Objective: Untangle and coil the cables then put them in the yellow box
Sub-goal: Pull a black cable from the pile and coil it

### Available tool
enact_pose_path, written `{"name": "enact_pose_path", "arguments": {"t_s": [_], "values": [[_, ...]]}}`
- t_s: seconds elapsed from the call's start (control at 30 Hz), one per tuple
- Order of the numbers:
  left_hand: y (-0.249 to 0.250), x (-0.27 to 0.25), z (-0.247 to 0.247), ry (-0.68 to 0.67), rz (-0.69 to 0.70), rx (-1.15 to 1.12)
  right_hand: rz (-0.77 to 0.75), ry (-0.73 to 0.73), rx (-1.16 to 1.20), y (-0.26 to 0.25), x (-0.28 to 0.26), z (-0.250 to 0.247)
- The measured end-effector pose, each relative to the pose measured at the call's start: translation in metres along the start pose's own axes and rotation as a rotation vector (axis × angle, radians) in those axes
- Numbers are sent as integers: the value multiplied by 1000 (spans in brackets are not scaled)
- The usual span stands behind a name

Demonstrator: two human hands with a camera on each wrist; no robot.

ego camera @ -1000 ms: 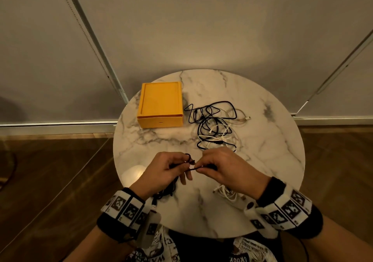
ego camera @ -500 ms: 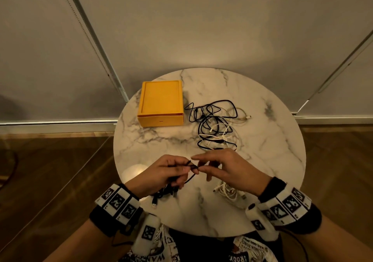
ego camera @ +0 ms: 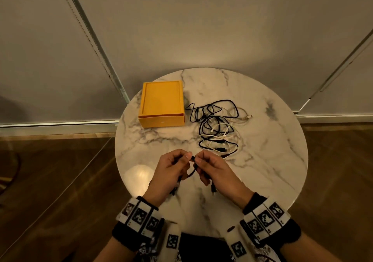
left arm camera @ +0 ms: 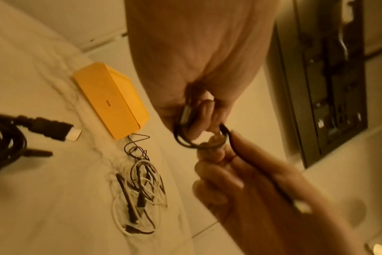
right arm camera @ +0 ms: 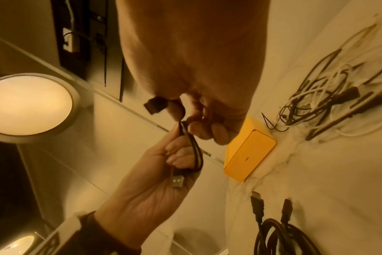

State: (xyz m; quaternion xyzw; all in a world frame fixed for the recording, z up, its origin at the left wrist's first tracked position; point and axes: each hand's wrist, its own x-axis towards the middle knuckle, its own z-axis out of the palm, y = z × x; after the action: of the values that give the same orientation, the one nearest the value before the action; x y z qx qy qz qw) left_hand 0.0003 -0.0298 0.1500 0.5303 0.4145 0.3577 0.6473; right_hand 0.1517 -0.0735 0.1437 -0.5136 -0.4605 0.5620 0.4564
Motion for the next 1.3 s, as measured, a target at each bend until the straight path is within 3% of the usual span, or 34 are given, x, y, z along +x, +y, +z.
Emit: {"name": "enact_pose_path", "arguments": {"t_s": [0.13,0.23,0.37,0.43,0.5,0.6,0.73,0.9,1.07,1.3], "values": [[-10,-2,10,206,184,172,-108,167,-168,7,1,3],[-10,-2,9,283,113,27,-208,207,-343,10,-4,-1],[-3,0,4,261,47,-117,-432,180,-694,13,-13,-7],[-1,0,6,221,32,-122,-434,153,-947,15,-13,-9],[1,-2,10,179,15,-147,-376,151,-983,13,-8,-11],[3,-5,17,142,7,-192,-303,174,-783,8,-1,-12],[4,-2,20,160,70,-124,-90,211,-79,0,-2,-8],[7,2,17,166,131,5,47,143,446,-2,-5,-5],[11,4,22,144,164,17,141,31,597,-4,-5,-5],[6,6,22,157,192,21,113,-21,635,-1,-5,-4]]}}
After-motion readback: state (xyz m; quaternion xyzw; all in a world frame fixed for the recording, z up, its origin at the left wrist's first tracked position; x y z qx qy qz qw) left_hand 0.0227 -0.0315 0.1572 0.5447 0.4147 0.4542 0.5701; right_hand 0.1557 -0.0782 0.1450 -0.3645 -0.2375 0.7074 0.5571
